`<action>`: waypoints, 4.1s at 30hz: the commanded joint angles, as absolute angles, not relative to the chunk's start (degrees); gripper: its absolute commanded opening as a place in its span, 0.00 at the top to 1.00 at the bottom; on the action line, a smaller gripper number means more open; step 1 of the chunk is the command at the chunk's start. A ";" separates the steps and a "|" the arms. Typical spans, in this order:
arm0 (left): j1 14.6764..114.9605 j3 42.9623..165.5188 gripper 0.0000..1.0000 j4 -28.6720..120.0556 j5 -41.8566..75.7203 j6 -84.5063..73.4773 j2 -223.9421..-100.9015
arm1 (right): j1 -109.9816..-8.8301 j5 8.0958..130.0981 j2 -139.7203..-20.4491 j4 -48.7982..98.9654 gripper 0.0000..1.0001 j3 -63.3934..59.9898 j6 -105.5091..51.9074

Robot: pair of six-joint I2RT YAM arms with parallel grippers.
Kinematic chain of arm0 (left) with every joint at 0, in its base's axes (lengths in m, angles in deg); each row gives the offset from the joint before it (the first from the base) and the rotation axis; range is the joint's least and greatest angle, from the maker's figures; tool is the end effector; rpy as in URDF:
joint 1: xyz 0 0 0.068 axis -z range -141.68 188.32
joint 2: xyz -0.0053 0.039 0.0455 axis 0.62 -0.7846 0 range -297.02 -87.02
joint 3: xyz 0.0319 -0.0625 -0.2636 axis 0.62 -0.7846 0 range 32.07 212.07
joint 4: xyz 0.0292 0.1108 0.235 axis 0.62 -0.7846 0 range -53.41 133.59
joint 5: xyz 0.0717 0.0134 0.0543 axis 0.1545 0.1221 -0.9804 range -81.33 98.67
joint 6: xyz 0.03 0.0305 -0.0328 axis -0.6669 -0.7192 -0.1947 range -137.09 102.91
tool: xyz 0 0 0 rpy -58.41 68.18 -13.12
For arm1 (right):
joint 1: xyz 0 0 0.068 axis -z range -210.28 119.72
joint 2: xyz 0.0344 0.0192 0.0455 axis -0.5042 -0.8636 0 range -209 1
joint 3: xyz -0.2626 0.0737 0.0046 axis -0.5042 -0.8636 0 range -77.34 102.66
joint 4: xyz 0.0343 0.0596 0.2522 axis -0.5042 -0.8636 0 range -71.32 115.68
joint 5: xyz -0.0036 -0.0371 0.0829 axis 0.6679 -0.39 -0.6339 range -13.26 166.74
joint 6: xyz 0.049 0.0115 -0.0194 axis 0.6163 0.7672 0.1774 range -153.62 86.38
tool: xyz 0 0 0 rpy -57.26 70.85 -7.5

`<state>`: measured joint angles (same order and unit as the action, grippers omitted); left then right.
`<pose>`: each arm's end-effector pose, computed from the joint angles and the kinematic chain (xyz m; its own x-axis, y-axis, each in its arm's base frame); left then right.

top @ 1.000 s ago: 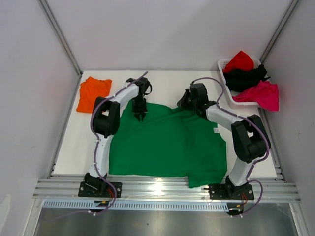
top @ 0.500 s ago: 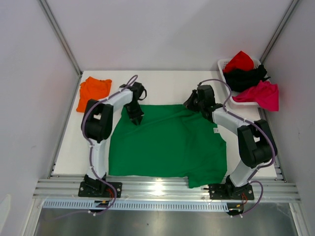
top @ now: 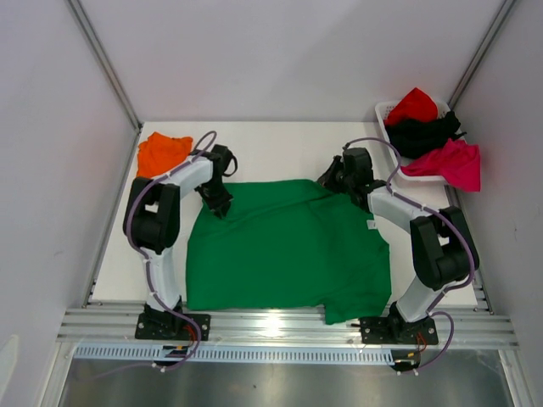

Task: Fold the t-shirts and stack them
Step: Flatten the tshirt out

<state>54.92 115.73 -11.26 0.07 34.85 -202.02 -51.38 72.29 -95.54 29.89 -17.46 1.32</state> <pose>0.3649 -0.1033 0.1676 -0.8044 -0.5726 -0.1585 -0.5847 0.8103 0.0396 0.3486 0.1376 0.2188 -0.6508 0.3608 -0.6680 -0.0577 0.8538 0.5174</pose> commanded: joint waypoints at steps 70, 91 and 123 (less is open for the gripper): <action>42.36 138.07 0.53 -9.41 1.02 58.49 -211.29 | -46.10 71.20 -90.32 30.43 0.97 -20.56 -0.48; 42.36 153.53 0.54 -25.23 -1.09 57.44 -221.75 | -45.13 70.76 -90.32 30.60 0.97 -20.56 -0.13; 41.40 161.98 0.61 -31.21 4.80 54.19 -228.87 | -43.81 70.32 -86.10 29.99 0.97 -22.14 -0.22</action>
